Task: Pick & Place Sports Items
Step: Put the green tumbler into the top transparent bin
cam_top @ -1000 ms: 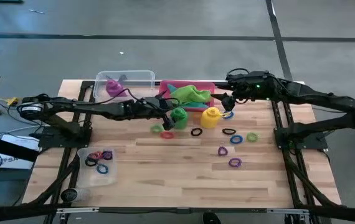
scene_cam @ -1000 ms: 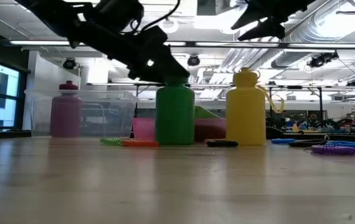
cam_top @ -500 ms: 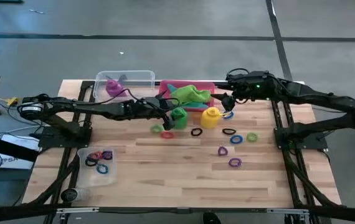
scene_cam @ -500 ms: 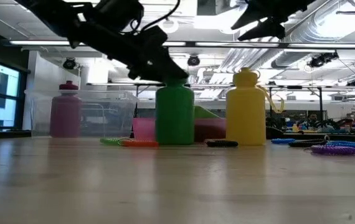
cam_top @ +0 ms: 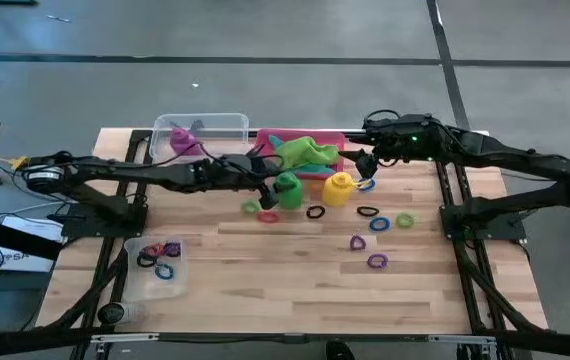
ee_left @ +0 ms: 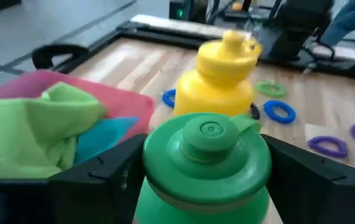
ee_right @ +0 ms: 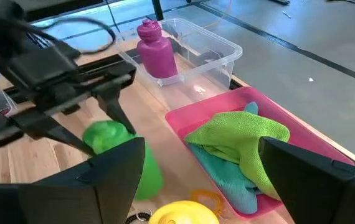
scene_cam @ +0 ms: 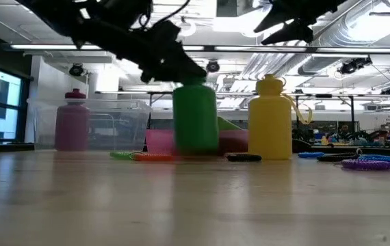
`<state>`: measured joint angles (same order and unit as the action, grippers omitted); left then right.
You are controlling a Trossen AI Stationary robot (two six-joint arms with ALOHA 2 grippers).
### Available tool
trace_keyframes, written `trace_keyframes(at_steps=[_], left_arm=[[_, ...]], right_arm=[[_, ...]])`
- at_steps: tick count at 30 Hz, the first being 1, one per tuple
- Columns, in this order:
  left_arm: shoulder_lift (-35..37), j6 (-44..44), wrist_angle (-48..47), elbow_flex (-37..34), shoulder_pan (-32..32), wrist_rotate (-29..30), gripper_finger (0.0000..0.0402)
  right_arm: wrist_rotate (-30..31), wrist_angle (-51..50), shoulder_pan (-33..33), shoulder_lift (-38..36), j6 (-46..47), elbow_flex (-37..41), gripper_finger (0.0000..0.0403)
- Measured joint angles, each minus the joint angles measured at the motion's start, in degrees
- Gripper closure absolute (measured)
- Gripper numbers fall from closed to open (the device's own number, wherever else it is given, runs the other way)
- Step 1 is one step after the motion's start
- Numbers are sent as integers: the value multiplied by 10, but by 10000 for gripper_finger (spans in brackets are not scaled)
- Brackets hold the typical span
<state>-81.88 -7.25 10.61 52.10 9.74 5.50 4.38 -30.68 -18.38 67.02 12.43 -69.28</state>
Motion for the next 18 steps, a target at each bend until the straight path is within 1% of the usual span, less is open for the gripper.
trace_keyframes(at_steps=[8,12,15,18], left_arm=[[97,33,-1,0,2,8,192],[152,34,-1,0,19,9,192],[192,38,-1,0,39,28,192],[227,68,-1,0,62,55,192]], right_arm=[[2,0,0,0,0,0,151],[2,0,0,0,0,0,151],[2,0,0,0,0,0,151],[2,0,0,0,0,0,151]])
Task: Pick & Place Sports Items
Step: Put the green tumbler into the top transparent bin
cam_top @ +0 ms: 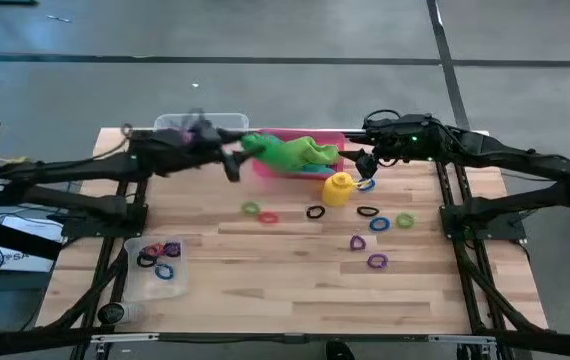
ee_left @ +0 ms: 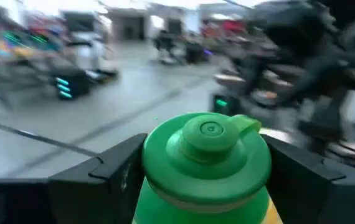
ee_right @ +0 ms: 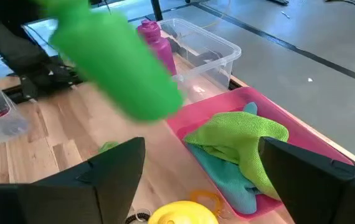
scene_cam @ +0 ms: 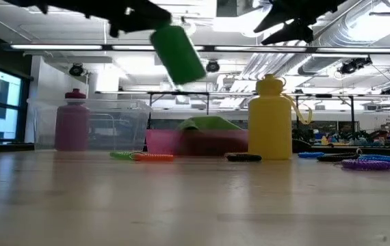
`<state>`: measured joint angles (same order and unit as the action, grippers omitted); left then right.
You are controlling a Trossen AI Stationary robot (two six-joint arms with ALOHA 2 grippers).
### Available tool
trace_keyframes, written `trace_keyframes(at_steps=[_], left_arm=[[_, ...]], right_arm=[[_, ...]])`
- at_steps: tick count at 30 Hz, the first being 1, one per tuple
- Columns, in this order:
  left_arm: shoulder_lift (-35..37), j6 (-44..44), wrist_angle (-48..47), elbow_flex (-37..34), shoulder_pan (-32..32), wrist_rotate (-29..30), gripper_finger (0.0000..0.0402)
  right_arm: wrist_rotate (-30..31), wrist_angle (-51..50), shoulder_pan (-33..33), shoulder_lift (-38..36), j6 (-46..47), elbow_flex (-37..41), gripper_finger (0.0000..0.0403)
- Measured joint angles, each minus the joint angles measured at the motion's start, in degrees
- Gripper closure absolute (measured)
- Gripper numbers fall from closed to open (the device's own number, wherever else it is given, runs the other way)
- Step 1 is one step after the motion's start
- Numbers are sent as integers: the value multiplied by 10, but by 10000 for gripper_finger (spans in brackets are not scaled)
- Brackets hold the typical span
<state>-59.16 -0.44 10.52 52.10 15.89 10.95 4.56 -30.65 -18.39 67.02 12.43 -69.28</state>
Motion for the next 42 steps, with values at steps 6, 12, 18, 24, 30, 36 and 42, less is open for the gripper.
trace_keyframes(at_steps=[6,12,18,24,30,36,42], left_arm=[[45,40,-15,0,52,66,192],[58,11,-43,0,105,119,192],[49,18,-81,0,130,167,192],[5,-10,-117,0,153,177,192],[-66,-49,-113,0,181,177,192],[-136,-100,-113,0,207,177,192],[-176,-149,-114,0,216,176,192]], right_arm=[[0,0,0,0,0,0,151],[0,0,0,0,0,0,151],[0,0,0,0,0,0,151],[0,0,0,0,-1,0,151],[0,0,0,0,-2,0,151],[0,0,0,0,-2,0,151],[0,0,0,0,-2,0,151]])
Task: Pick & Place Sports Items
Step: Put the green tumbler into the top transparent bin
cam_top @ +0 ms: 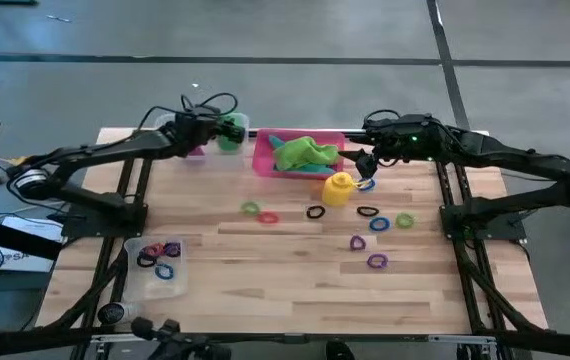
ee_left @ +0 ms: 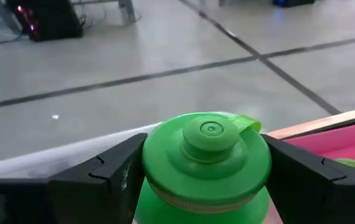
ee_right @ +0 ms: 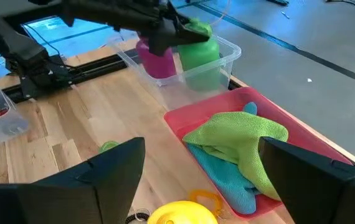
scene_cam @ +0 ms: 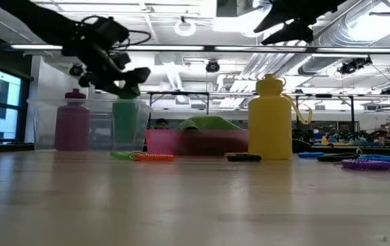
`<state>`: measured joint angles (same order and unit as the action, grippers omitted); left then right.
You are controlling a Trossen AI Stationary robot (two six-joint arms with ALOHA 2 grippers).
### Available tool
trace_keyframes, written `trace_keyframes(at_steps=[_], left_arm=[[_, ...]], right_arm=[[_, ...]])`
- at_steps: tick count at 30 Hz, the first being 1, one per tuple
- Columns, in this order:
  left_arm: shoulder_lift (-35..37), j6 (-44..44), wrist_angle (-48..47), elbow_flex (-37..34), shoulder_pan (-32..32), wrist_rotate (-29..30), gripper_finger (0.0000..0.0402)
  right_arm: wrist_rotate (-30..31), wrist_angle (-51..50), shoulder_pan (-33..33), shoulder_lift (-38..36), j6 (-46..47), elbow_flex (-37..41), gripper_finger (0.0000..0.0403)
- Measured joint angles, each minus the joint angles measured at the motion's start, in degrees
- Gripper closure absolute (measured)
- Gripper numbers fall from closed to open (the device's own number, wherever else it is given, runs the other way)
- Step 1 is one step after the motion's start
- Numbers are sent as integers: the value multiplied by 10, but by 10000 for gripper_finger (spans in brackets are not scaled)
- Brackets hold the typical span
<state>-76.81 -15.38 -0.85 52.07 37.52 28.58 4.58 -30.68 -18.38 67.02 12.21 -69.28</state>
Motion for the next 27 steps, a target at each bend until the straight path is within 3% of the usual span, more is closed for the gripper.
trace_keyframes(at_steps=[18,27], left_arm=[[-15,-8,-9,0,11,-1,192],[-46,-46,-5,3,23,-33,193]], right_arm=[[-2,-1,-20,0,-5,0,151],[-2,-1,-24,0,-20,0,151]])
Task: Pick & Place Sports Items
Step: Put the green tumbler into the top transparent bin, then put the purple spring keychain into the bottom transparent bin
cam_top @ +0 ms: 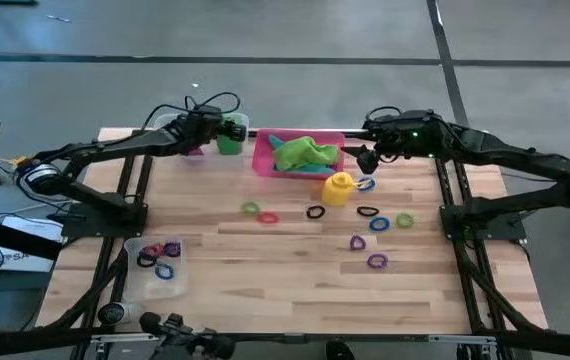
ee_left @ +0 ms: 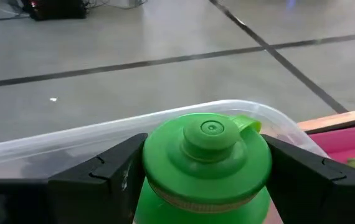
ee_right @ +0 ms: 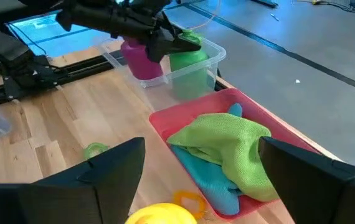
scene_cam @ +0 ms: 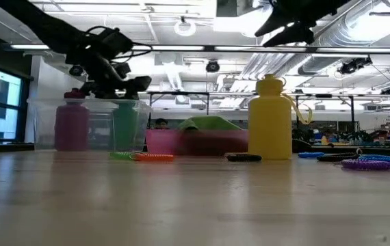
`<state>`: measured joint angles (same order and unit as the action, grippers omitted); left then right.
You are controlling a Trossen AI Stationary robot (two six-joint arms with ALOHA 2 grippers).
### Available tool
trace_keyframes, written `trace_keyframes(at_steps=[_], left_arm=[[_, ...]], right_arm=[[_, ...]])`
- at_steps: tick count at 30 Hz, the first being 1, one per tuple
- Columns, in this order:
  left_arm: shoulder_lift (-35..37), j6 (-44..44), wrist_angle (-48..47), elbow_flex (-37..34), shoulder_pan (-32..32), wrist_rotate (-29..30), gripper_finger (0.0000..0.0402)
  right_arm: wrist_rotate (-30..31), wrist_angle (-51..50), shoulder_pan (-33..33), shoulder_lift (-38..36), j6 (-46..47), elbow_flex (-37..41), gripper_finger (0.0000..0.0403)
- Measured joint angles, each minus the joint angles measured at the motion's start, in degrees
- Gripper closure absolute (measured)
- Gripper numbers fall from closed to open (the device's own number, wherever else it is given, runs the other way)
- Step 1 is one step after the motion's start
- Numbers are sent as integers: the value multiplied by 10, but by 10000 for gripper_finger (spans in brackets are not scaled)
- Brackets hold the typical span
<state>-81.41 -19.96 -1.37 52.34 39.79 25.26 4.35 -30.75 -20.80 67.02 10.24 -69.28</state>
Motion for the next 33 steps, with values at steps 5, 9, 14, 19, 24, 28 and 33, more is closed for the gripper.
trace_keyframes(at_steps=[5,9,14,19,24,28,33], left_arm=[[0,27,-7,0,0,-17,156],[-1,32,-13,-4,-1,-21,90],[10,31,-12,-3,-2,-18,47],[42,70,-10,-3,-3,-11,44],[84,113,-8,-3,-3,-7,43],[121,113,-8,-3,-3,-7,42],[170,111,-8,-3,-7,-8,42]], right_arm=[[-1,0,0,0,-6,0,151],[-1,0,0,0,-16,0,151],[0,0,0,0,-21,0,151],[1,0,0,0,-27,0,151],[2,0,0,0,-30,0,151],[2,0,0,0,-30,0,151],[2,0,0,0,-30,0,151]])
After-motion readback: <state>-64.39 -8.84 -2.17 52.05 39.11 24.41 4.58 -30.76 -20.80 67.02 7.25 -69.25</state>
